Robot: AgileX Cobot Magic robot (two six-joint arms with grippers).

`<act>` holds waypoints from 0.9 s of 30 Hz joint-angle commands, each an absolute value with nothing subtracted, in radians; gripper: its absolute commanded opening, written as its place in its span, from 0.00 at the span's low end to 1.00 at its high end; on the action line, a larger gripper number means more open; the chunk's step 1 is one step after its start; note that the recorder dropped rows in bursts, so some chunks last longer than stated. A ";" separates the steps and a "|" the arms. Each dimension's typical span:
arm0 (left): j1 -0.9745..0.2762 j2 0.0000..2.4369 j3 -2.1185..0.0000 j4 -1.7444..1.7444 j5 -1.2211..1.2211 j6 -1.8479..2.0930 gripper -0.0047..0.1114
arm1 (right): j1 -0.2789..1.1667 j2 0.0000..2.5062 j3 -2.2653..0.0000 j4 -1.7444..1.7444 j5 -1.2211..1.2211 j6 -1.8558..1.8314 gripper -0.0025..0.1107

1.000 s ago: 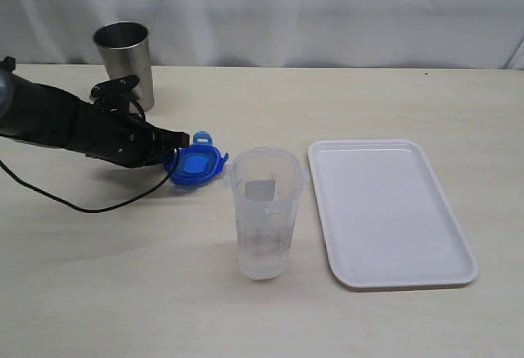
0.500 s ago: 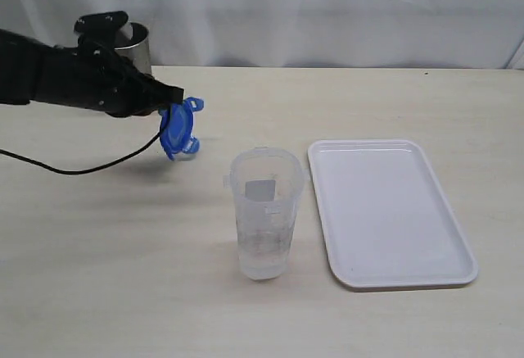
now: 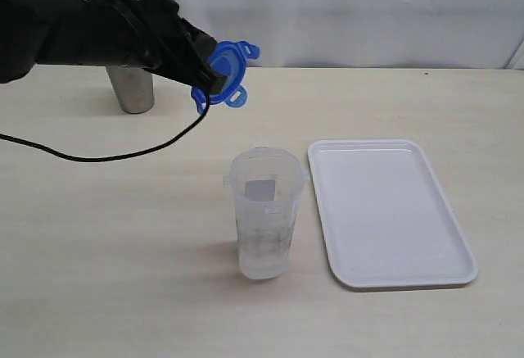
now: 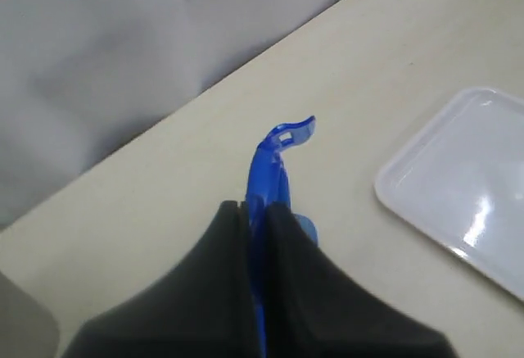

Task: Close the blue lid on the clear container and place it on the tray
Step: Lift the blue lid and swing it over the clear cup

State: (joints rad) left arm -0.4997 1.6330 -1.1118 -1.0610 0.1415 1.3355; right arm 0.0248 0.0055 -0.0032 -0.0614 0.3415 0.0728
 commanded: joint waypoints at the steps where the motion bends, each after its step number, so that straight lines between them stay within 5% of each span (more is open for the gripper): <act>1: -0.604 1.622 -1.108 -0.877 0.065 1.337 0.04 | 0.026 0.000 0.000 -0.060 0.343 0.076 0.06; 14: -0.729 1.622 -1.103 -0.688 -0.069 1.398 0.04 | 0.026 0.000 0.000 -0.060 0.343 0.076 0.06; 27: -0.911 1.620 -0.924 -1.042 -0.744 2.092 0.04 | 0.026 0.000 0.000 -0.060 0.343 0.076 0.06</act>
State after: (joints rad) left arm -0.8670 1.6255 -0.9411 -0.9601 -0.6310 1.9553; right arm 0.0248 0.0055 -0.0032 -0.0614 0.3415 0.0728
